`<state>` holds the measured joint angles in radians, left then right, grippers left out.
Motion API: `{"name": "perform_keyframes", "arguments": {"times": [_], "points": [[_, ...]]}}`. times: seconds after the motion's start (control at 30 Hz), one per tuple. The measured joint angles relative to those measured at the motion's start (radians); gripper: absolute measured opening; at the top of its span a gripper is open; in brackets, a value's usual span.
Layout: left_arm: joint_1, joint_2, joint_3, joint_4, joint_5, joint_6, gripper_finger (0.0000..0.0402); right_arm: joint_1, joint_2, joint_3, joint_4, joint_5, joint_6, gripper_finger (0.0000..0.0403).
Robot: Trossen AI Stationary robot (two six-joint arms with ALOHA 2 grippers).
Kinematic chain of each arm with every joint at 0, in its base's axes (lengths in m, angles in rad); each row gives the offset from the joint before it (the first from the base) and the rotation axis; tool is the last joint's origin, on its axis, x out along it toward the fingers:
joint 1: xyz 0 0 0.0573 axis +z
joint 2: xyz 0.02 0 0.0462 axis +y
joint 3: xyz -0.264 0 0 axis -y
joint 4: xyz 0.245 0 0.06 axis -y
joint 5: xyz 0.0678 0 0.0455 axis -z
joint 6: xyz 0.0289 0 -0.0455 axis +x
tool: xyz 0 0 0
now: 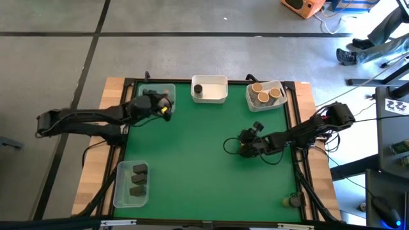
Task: Sort spices by type
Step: Put the black seasoning bottle into the left white bin
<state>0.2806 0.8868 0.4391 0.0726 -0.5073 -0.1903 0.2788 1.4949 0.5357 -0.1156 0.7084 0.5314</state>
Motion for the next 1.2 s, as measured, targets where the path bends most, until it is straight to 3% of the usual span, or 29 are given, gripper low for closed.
{"name": "perform_keyframes", "arguments": {"times": [0.4,0.57,0.7,0.83,1.03,1.2], "points": [[-0.202,0.165,-0.002,0.202,0.041,-0.01,0.0241,0.141,-0.257,0.268,-0.478,-0.207,0.062,0.0156],[-0.271,0.268,-0.002,0.325,0.04,-0.014,0.0241,0.201,-0.268,0.396,-0.622,-0.285,0.12,0.0235],[-0.332,0.347,0.0,0.434,0.049,-0.021,0.0241,0.251,-0.259,0.498,-0.74,-0.424,0.188,0.0311],[-0.392,0.423,0.026,0.5,0.053,-0.056,0.0241,0.31,-0.261,0.578,-0.846,-0.546,0.322,0.0349],[-0.459,0.55,0.13,0.506,0.052,-0.052,0.0241,0.441,-0.262,0.61,-0.945,-0.686,0.574,0.0345],[-0.486,0.684,0.258,0.519,0.053,-0.007,0.0241,0.572,-0.261,0.61,-0.961,-0.729,0.801,0.0331]]}}
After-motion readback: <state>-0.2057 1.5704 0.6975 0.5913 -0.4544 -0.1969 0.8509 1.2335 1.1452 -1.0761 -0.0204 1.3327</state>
